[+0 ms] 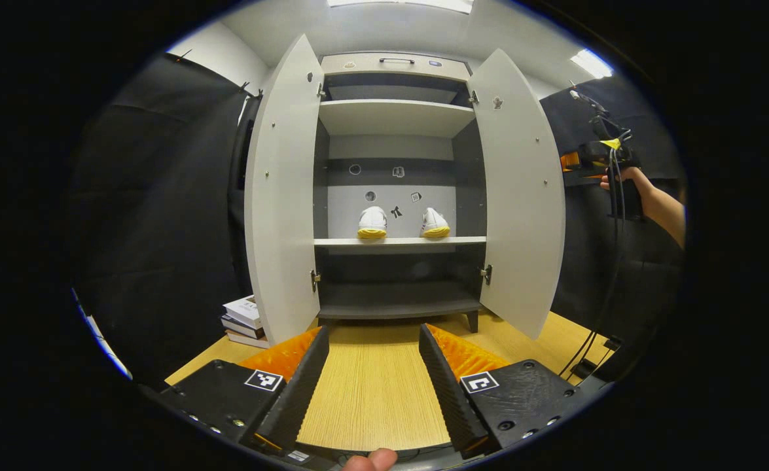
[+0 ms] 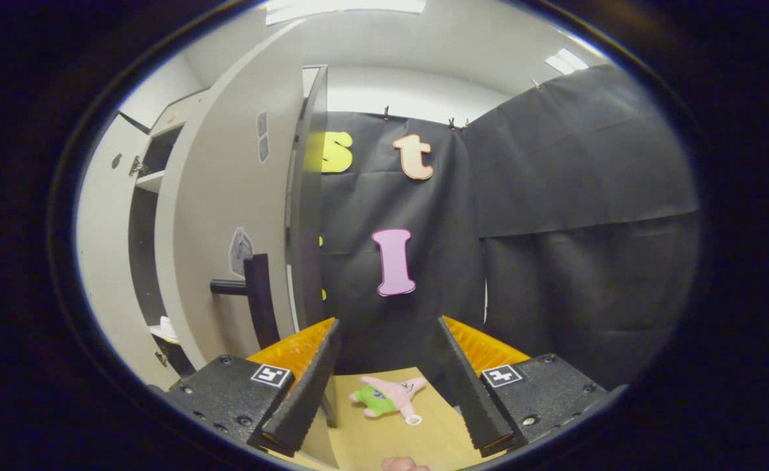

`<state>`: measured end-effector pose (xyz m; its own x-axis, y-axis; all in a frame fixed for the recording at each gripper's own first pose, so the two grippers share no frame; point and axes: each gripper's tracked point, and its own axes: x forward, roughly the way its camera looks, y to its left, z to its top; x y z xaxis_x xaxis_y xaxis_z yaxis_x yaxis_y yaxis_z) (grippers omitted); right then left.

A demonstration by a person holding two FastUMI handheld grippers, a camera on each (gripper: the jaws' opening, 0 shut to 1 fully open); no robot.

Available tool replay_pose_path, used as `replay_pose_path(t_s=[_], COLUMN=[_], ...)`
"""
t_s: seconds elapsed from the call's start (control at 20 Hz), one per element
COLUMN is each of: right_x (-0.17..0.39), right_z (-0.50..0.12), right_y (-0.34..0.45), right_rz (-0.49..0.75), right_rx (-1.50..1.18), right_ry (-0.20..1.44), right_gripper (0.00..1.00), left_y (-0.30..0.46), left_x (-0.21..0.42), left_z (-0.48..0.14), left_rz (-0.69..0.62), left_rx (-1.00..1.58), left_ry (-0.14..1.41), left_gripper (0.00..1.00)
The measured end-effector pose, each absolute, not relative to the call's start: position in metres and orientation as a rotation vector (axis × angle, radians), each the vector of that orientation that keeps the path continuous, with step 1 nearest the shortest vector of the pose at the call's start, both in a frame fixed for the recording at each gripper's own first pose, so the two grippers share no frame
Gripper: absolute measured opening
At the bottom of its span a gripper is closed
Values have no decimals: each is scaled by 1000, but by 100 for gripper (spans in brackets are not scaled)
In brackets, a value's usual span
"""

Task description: Grab one shoe with the right hand and put it into the shoe cabinet, grab the other shoe with the left hand and put it into the shoe cabinet; then close the right door with the right hand and the left door with the left hand.

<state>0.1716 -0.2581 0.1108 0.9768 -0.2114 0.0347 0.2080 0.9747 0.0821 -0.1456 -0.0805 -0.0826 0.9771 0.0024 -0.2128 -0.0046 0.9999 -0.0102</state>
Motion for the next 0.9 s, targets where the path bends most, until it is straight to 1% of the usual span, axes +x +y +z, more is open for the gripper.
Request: replay_pose_path(t_s=[0.05, 0.1, 0.2, 0.25, 0.3, 0.45, 0.5, 0.55, 0.75, 0.8, 0.85, 0.9], right_x=[173, 174, 174, 171, 170, 168, 169, 169, 172, 173, 175, 177], right_z=[110, 109, 108, 110, 112, 110, 111, 110, 111, 110, 110, 110], right_y=[-255, -246, -241, -238, -234, -215, -207, -198, -169, -161, -153, -143], right_rz=[-207, -176, -170, -178, -184, -161, -148, -138, -102, -93, -81, -68], right_rx=[96, 109, 88, 71, 58, 58, 64, 67, 81, 85, 88, 91], right_ry=[-48, -38, -38, -45, -52, -59, -58, -56, -65, -67, -67, -67], right_gripper=[92, 92, 88, 92, 88, 88, 84, 88, 88, 83, 88, 88], left_y=[-82, -83, -85, -85, -84, -83, -80, -78, -68, -64, -60, -57], left_x=[-145, -145, -144, -142, -142, -142, -142, -142, -143, -144, -144, -144], left_z=[-85, -85, -83, -83, -82, -85, -85, -87, -88, -89, -89, -90], left_rz=[2, 0, -10, -13, -14, -19, -17, -13, 0, 5, 10, 15], left_rx=[-12, -12, -8, -3, 1, -6, -8, -11, -15, -14, -13, -13], left_ry=[221, 221, 215, 212, 208, 216, 219, 222, 228, 230, 230, 230], left_gripper=[83, 83, 83, 83, 83, 83, 83, 83, 83, 83, 83, 83])
